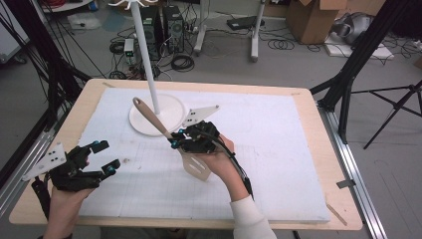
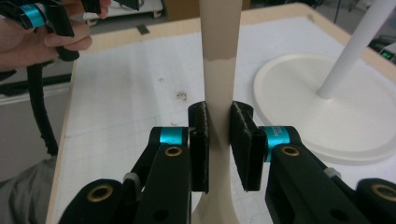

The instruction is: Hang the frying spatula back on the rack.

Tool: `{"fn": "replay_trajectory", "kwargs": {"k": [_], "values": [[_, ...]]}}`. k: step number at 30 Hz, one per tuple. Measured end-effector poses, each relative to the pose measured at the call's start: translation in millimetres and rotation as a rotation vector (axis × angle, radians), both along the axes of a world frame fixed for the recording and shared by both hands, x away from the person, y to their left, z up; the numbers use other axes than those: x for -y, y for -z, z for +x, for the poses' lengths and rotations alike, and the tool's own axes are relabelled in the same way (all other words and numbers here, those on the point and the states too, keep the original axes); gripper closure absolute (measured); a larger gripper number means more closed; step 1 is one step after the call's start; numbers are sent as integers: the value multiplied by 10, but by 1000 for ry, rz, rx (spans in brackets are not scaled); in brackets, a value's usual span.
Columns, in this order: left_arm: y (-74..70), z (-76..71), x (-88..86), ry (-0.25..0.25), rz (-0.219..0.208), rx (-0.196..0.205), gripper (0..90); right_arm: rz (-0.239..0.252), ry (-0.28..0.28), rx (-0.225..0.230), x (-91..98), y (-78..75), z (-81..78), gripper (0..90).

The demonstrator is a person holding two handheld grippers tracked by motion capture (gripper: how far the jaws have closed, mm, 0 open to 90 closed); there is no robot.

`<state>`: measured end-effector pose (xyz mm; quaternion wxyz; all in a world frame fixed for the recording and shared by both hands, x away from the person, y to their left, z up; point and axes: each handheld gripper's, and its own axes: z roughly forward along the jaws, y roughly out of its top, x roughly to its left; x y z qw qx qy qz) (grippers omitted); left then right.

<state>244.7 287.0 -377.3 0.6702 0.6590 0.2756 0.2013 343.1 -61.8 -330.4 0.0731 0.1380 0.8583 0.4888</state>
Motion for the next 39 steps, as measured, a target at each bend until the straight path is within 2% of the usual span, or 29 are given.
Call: {"fn": "replay_trajectory", "kwargs": {"k": [3, 6, 12, 14, 25, 26, 29, 34, 39], "values": [[-66, 4, 87, 3, -31, 8, 205, 27, 26, 32, 79, -22, -80, 778], [-154, 27, 196, 7, -30, 18, 204, 71, 56, 53, 168, -24, -169, 778], [-308, 86, 437, 37, -40, 29, 201, 96, 73, 72, 231, -12, -236, 778], [-358, 114, 540, 37, -46, 29, 201, 117, 89, 96, 248, -12, -287, 778], [-511, 274, 1023, 44, -50, 22, 245, 142, 110, 129, 238, -12, -384, 778], [-521, 289, 1051, 43, -44, 22, 250, 142, 107, 125, 237, -13, -391, 778], [-547, 324, 1116, 46, -61, 12, 277, 144, 108, 134, 227, -11, -404, 777], [-574, 374, 1180, 33, -56, -6, 345, 157, 114, 138, 228, -16, -420, 778], [-573, 395, 1234, 25, -51, -11, 415, 146, 119, 158, 206, -16, -436, 777]]}}
